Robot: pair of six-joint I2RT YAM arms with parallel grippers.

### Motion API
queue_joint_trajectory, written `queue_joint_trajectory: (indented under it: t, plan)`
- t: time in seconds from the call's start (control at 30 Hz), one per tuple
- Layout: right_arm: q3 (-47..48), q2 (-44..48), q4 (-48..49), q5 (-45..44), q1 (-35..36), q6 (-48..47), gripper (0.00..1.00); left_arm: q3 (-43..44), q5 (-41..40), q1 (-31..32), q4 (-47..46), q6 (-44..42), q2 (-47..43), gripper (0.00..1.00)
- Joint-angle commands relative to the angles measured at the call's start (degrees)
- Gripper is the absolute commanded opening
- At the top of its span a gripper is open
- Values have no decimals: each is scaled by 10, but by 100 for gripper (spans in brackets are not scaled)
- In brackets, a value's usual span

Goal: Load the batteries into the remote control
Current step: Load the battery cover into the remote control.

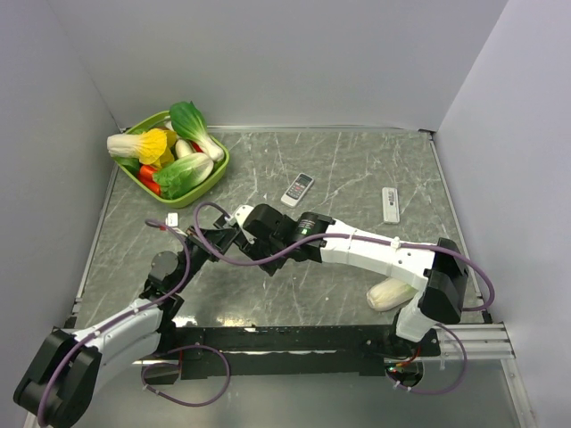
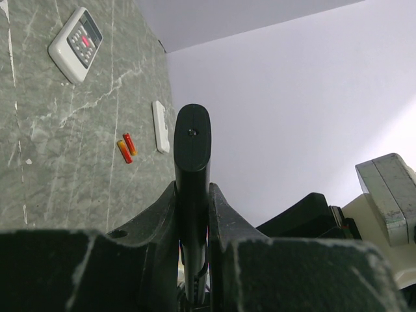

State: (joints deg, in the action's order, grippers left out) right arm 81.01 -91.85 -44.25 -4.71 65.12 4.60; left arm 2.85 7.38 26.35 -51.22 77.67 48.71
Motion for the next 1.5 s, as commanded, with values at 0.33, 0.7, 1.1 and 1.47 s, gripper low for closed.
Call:
queue_joint_trajectory:
  t: [0.33, 0.7, 1.1, 1.47]
  plan:
    - [41, -14, -16, -7, 9, -10, 28, -21, -4, 10, -67, 35, 5, 2]
    - [49, -11, -29, -3, 10, -21, 34, -26, -1, 11, -78, 40, 6, 2]
    - [69, -10, -49, -7, 9, -21, 34, -25, -1, 12, -76, 27, 2, 2]
    - [78, -17, -53, -7, 9, -17, 33, -28, -10, 15, -50, 28, -26, 2]
